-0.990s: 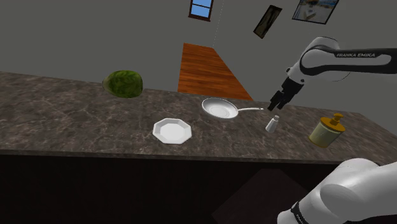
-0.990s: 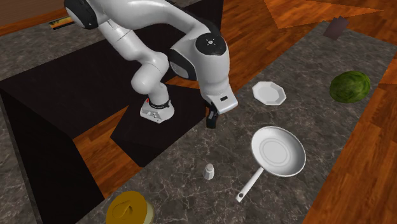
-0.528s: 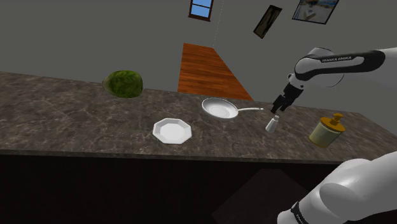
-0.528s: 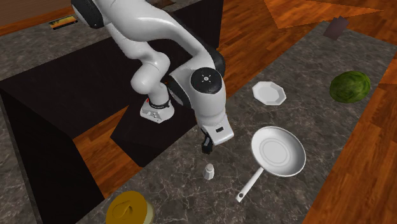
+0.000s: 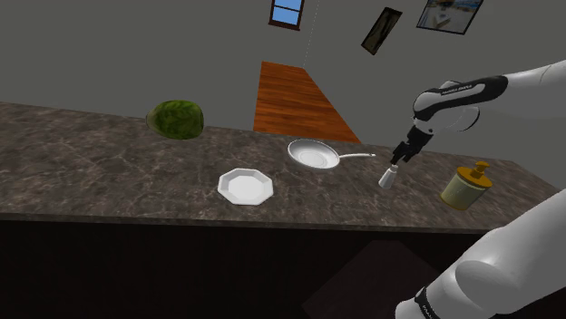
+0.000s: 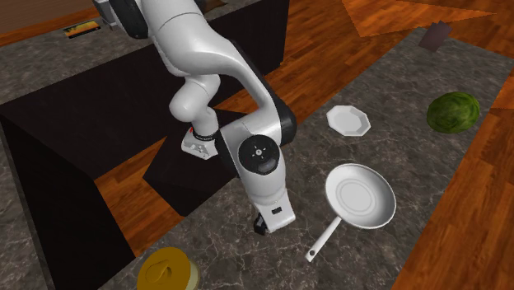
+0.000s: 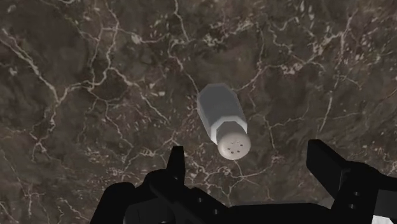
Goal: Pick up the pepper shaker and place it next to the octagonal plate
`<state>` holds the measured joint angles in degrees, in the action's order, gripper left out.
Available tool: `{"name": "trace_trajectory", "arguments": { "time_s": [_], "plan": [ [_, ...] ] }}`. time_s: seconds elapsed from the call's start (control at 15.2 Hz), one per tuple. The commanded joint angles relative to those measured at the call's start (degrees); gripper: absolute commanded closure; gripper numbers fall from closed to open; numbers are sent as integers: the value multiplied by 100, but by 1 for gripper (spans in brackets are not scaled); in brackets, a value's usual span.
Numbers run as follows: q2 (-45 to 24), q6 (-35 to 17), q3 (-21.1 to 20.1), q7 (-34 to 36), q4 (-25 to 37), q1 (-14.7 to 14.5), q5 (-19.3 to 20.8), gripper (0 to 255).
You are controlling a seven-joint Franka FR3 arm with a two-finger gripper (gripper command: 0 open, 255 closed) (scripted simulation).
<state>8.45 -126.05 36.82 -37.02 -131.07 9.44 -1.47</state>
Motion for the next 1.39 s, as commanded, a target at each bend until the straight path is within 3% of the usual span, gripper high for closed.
{"name": "trace_trajectory", "arguments": {
  "time_s": [0.0, 0.4, 0.86, 0.92, 1.32],
  "plan": [
    [-192, -139, 59, -130, 19, -13, -130, 0],
    [-502, -561, 94, -322, -164, -56, -397, 0],
    [-501, -559, 93, -321, -164, -55, -396, 0],
    [-501, -559, 93, -321, -164, -55, -396, 255],
    [-502, -558, 93, -322, -162, -55, -396, 255]
  ]
}}
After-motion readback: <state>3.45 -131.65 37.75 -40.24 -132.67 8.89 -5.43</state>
